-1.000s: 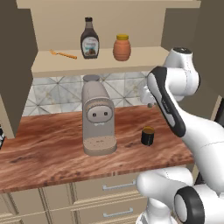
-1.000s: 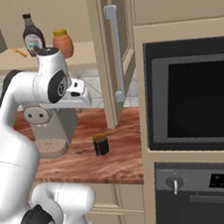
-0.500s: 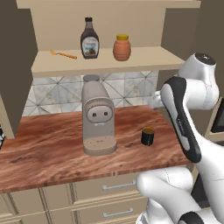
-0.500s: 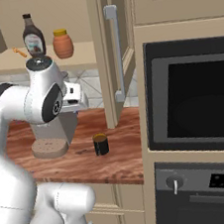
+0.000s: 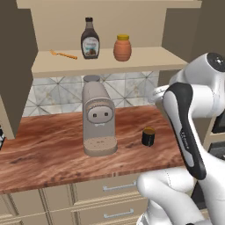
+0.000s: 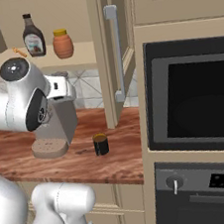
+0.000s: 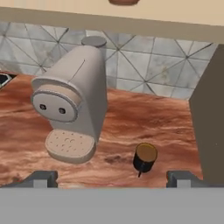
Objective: Pick the syrup bottle and honey bottle from the cabinet and place them next to the mug.
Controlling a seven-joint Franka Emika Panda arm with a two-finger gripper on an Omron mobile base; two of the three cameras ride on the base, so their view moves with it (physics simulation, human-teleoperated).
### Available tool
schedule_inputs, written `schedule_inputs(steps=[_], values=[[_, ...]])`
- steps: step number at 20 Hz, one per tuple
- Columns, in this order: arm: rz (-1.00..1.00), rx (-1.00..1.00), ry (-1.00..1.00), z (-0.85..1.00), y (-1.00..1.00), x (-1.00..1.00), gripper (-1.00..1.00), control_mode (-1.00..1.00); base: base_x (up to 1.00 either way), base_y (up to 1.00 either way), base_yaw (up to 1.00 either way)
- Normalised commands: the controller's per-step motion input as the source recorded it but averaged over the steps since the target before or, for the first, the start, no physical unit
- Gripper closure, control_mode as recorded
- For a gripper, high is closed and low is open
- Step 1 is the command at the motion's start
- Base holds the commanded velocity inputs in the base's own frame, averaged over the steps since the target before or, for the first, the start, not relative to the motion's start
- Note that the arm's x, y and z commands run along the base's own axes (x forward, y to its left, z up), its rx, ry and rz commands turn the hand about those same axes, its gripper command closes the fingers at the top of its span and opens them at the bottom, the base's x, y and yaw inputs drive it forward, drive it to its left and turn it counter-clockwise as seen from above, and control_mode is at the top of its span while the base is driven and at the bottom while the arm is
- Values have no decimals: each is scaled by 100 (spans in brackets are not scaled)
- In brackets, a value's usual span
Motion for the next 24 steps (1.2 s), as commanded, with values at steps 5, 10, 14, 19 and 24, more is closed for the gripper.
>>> schedule_inputs(steps=[5, 10, 14, 19, 24], values=[[0, 0, -19, 60, 34, 0, -100, -100, 0, 0, 0], [0, 0, -23, 58, 34, 0, -100, -100, 0, 0, 0], [0, 0, -22, 47, 16, 8, -100, -100, 0, 0, 0], [-2, 4, -9, 27, -6, 6, -100, -100, 0, 0, 0], [-1, 4, 6, 26, -12, 0, -100, -100, 0, 0, 0]])
